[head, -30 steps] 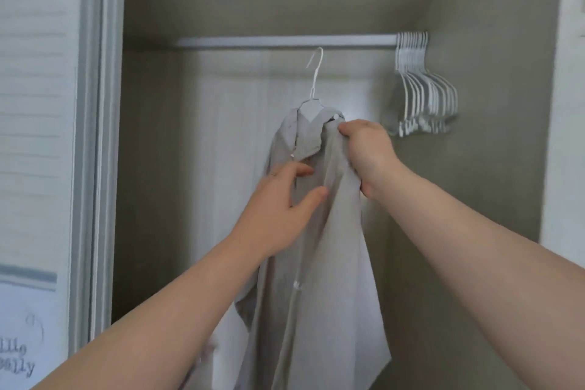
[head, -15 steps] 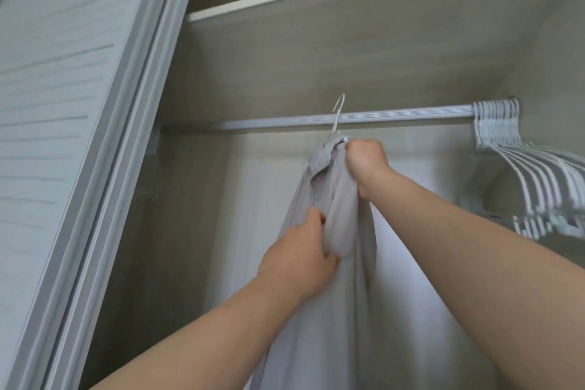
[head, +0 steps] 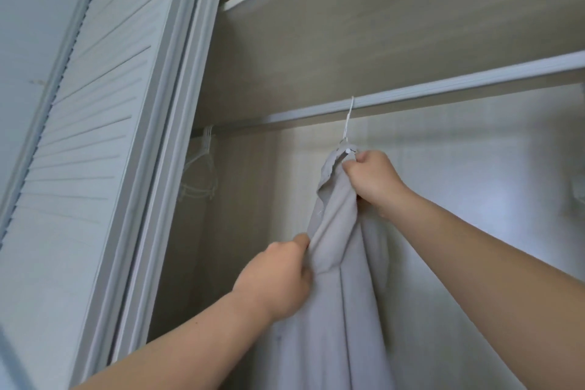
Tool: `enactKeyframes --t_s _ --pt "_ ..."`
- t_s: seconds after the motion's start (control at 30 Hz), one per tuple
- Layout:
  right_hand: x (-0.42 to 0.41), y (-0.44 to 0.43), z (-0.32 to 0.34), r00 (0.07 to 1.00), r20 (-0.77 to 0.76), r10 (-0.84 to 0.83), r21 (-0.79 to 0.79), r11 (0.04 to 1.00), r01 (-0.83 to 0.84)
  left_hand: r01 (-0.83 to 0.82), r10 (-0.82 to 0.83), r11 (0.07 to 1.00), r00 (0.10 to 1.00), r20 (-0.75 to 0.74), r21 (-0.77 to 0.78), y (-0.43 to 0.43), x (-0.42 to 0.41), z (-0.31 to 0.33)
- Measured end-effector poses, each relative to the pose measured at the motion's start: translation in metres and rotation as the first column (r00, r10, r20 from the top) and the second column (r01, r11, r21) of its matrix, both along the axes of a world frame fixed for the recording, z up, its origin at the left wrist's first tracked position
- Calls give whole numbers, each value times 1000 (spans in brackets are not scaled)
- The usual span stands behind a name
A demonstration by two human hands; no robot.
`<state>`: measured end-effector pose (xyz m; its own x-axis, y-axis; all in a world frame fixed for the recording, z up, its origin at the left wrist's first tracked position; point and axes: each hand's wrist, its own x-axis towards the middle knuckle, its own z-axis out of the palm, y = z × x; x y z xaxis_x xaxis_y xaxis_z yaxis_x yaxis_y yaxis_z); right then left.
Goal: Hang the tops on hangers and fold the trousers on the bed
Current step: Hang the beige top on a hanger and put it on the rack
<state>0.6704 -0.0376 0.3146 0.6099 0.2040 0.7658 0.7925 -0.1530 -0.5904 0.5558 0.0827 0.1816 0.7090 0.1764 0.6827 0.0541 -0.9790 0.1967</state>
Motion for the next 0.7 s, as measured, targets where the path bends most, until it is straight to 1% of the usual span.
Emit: enactKeyframes --t_s 0.07,0.13,0.2,0.27,0.33,0.43,0.6,0.7 --pt "-9 0 -7 993 97 -62 -121 990 73 -44 44 999 999 -4 0 11 -8 -3" --pt "-15 1 -13 978 171 -120 -187 971 152 -89 89 996 996 -1 0 21 -16 -5" --pt "-18 8 -19 945 269 -186 -204 948 245 -132 132 991 991 13 2 31 -23 -7" --pt "-17 20 -23 920 347 -182 -188 948 258 -174 174 985 984 20 -2 40 -29 -7" --pt "-12 37 -25 920 372 -123 -170 966 198 -214 214 977 977 20 -17 50 -33 -6" --pt "2 62 -26 948 318 9 -161 986 44 -274 274 961 962 3 -31 63 -37 -4" --pt "32 113 -25 952 284 117 -150 986 -76 -376 376 927 926 -43 2 75 -32 2" --pt "42 148 -26 940 270 209 -152 973 -173 -462 465 885 879 -108 50 82 -27 10"
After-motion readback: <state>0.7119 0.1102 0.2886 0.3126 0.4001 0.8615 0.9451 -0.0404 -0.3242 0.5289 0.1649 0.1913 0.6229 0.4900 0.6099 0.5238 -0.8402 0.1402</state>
